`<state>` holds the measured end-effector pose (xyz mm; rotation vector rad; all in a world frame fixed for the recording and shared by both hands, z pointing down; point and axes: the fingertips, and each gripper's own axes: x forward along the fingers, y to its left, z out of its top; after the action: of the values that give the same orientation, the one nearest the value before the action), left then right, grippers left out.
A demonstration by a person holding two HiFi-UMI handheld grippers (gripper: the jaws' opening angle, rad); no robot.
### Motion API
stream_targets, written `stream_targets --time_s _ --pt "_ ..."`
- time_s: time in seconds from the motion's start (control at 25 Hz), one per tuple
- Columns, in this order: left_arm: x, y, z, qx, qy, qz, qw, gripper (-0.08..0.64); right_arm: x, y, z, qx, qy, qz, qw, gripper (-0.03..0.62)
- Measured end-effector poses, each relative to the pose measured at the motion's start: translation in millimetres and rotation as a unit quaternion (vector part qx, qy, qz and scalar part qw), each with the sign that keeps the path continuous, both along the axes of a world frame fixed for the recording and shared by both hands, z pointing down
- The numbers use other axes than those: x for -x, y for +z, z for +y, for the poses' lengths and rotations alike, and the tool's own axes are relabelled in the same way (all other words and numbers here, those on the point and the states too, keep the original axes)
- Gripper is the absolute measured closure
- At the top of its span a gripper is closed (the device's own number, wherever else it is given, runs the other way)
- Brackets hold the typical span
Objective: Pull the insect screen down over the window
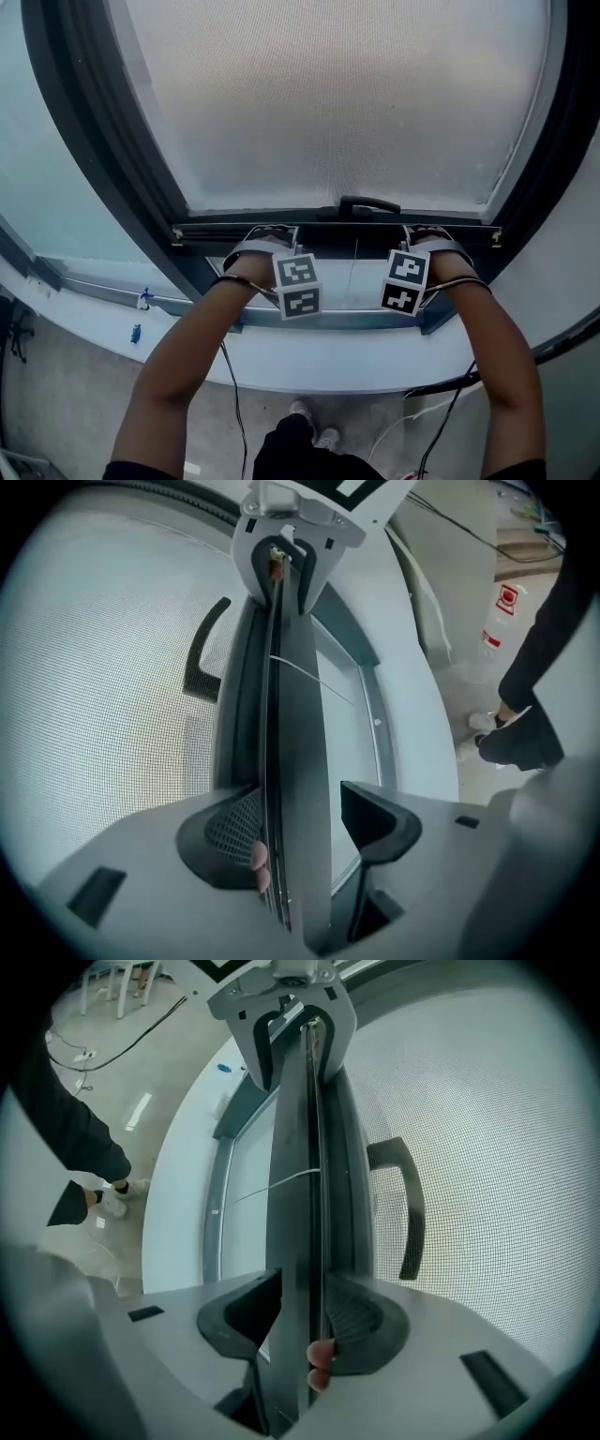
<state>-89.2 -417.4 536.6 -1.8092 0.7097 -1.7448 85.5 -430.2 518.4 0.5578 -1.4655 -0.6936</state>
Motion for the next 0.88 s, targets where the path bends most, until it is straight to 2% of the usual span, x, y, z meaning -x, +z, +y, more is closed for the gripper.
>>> stream_targets --time_s 0.16,0.32,0.52,0.68,0.76,0.88 --pt "-0.5 0.6 -3.9 -0.047 0.003 0.014 0.9988 0.293 0.6 -0.5 -2.6 -0.011 0.002 -0.001 1.000 0.445" --pt "-1.8 0.3 -5.3 -0.033 -0.011 0.041 0.9986 0.296 0.2 -0.4 -4.2 -0.029 0.001 0.000 1.000 0.445" --pt "-0.3 -2.8 -9.6 -0.021 -0.020 0.026 0.9992 0.307 1.1 -2.6 -8.8 -0.042 -0.004 -0.002 0.999 0.445" --pt "-1.4 -4.0 -11.4 -0.039 -0.021 0.023 0.9987 0.322 -0.8 -2.5 -9.8 -0.061 -0.004 -0.003 0.998 0.445" --pt "-1.3 -3.8 -7.9 -0.027 -0.023 0.026 0.9990 0.322 0.0 -2.8 -6.2 -0.045 -0.003 -0.004 0.999 0.445" --pt "-2.3 -4.6 2.8 0.027 -0.024 0.046 0.9983 0.322 0.7 -4.2 3.7 0.015 0.001 -0.005 1.000 0.446"
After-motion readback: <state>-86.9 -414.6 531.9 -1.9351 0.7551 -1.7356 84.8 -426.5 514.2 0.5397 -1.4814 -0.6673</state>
